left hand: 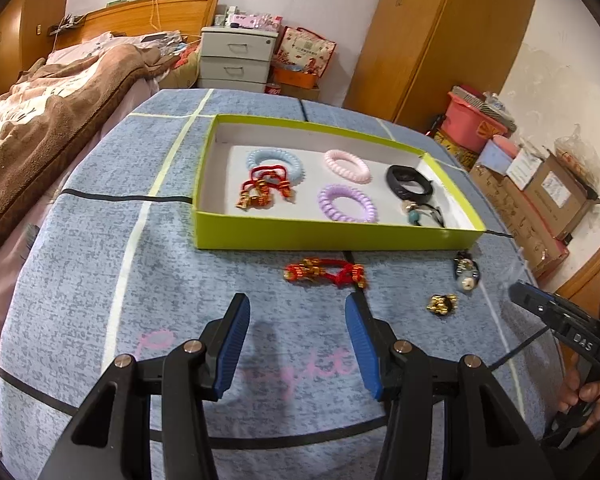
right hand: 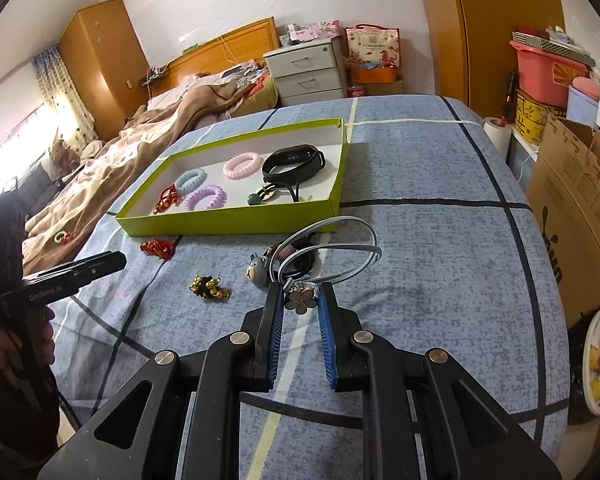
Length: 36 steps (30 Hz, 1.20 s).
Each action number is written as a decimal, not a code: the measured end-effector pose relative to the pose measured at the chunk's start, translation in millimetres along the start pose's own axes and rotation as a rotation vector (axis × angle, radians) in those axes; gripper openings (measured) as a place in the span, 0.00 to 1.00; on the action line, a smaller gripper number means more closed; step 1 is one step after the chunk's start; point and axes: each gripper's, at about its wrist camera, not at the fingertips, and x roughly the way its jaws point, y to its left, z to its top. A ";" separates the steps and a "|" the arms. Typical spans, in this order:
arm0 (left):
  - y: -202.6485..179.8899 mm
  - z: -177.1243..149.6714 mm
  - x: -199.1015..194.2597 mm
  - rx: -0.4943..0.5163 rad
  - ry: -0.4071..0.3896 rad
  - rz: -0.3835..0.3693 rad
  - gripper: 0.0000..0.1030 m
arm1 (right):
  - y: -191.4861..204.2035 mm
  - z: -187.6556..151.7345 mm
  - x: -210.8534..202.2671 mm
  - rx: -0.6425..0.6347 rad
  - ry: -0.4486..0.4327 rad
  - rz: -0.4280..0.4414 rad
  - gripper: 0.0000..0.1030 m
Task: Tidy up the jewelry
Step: 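Grasp grey hair tie with pink bead with right while left moves to red tassel, then grasp the red tassel charm on the table with the left gripper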
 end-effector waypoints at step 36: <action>-29.3 16.3 36.0 0.130 0.045 0.046 0.25 | 4.5 2.2 10.2 -0.028 0.017 0.037 0.18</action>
